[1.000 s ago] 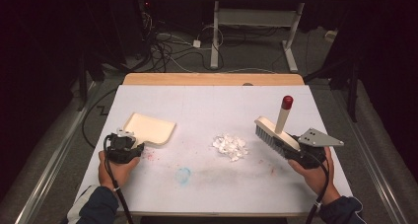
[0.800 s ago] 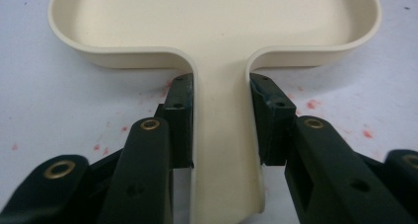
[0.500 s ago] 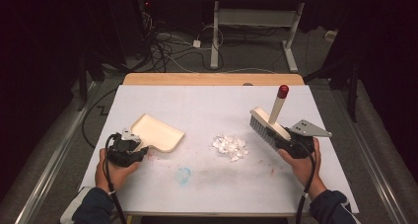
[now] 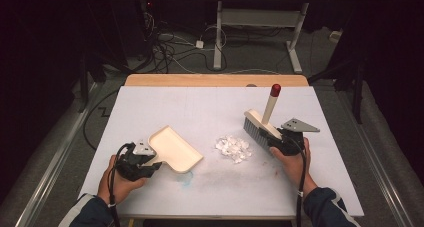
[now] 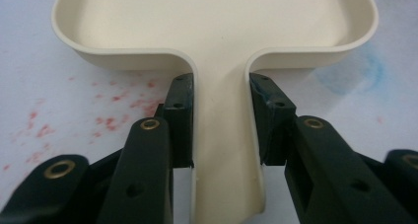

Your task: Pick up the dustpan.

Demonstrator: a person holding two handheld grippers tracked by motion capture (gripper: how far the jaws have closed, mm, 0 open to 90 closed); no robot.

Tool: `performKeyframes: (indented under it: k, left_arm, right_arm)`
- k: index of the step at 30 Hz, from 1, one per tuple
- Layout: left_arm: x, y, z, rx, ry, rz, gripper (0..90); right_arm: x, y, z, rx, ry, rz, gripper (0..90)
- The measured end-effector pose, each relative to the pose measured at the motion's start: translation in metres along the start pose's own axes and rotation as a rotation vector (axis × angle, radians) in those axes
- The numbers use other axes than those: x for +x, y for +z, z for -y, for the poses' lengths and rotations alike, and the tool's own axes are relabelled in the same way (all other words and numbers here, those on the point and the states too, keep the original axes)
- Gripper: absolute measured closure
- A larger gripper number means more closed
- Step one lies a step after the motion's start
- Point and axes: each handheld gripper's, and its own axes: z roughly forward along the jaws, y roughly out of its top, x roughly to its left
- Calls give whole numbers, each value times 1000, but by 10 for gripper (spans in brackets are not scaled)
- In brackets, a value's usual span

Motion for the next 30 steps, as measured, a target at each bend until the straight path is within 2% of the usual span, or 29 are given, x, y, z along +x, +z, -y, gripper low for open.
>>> performKeyframes:
  k: [5,11,21,30]
  left_arm:
    - [-7,1,-3,7,40,30,638]
    - [-14,5,-5,12,69,58,638]
    - [-15,11,-8,2,79,80,636]
    - [-19,14,-10,4,100,85,637]
  right_arm:
    - [3,1,0,16,-31,7,677]
    - [4,1,0,31,-35,-4,677]
    - [14,2,-3,62,-67,0,677]
    - [13,1,-2,62,-52,10,677]
